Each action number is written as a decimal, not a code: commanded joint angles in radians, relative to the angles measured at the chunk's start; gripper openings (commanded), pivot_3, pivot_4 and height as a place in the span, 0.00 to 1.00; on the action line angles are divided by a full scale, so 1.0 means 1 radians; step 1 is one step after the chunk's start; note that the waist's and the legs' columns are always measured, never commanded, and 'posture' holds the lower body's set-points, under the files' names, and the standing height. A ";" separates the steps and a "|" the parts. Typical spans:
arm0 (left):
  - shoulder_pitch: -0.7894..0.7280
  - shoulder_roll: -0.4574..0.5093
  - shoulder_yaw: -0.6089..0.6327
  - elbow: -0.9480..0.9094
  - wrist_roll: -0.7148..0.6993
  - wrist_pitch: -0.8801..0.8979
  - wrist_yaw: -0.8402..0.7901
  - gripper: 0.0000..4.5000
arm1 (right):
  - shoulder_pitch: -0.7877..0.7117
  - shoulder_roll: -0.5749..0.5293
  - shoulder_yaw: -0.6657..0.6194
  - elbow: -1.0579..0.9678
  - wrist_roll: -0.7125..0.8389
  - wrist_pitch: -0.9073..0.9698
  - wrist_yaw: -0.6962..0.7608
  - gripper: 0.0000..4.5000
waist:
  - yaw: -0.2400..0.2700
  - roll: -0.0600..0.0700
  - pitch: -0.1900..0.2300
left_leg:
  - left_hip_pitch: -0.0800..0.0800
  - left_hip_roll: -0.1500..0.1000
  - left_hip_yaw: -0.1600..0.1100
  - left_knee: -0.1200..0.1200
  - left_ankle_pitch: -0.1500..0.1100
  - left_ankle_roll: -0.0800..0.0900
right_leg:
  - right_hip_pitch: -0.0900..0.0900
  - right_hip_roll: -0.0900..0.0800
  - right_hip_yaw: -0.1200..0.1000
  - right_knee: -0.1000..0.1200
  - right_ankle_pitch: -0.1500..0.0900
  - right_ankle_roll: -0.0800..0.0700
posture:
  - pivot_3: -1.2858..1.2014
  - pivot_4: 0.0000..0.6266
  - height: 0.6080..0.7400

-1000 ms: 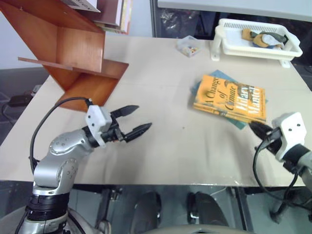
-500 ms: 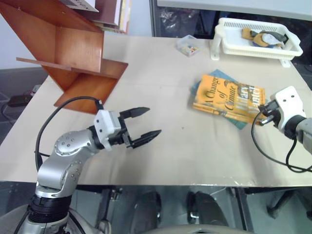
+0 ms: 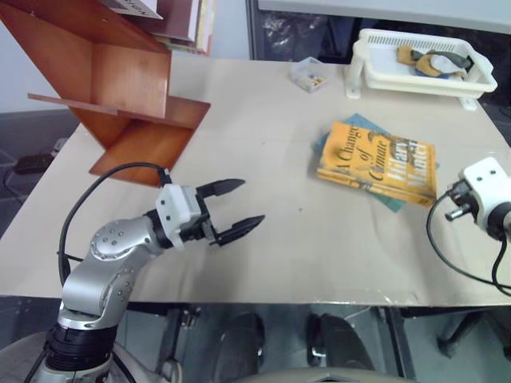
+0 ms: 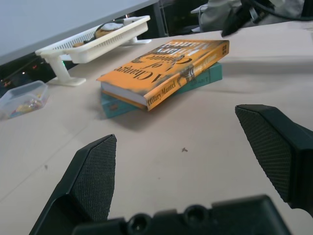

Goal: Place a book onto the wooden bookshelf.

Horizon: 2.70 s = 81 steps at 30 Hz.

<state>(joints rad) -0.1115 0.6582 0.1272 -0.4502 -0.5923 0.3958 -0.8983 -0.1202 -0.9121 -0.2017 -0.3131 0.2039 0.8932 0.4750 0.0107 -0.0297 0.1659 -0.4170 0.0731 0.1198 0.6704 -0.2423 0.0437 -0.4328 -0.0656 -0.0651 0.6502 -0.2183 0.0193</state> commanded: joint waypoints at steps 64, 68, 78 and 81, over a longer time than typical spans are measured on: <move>-0.972 -0.995 0.263 1.394 -0.267 0.191 0.737 1.00 | 0.200 0.318 -0.145 -0.734 0.260 -0.033 -0.307 0.99 | 0.003 -0.002 0.001 | -0.002 -0.002 -0.006 0.003 0.000 0.000 | 0.002 0.001 -0.004 0.001 0.002 0.003 | 0.52 0.24 1.00; -1.014 -1.002 0.273 1.462 -0.280 0.179 0.696 1.00 | 0.197 0.291 -0.152 -0.734 0.293 -0.029 -0.339 0.99 | 0.004 -0.002 0.001 | -0.002 -0.002 -0.007 0.003 0.000 0.000 | 0.002 0.001 -0.004 0.001 0.002 0.003 | 0.52 0.24 1.00; -1.049 -1.003 0.292 1.524 -0.298 0.209 0.640 0.73 | 0.192 0.251 -0.171 -0.734 0.344 -0.018 -0.394 1.00 | 0.004 -0.002 0.000 | -0.011 -0.003 -0.013 0.003 0.000 0.000 | 0.000 0.001 -0.013 -0.005 0.003 0.002 | 0.52 0.24 1.00; -1.051 -1.003 0.303 1.532 -0.304 0.219 0.634 0.44 | 0.192 0.247 -0.170 -0.734 0.347 -0.017 -0.402 1.00 | 0.004 -0.002 0.000 | -0.013 -0.003 -0.016 0.004 0.000 0.000 | 0.000 0.001 -0.016 -0.005 0.003 0.002 | 0.52 0.24 1.00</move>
<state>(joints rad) -1.0930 -0.1497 0.4246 1.0739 -0.8860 0.6062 -0.2545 0.0817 -0.6526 -0.3372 -1.0090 0.5424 0.8851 0.0855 0.0148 -0.0316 0.1664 -0.4304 0.0703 0.1036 0.6740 -0.2421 0.0439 -0.4328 -0.0646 -0.0814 0.6446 -0.2150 0.0213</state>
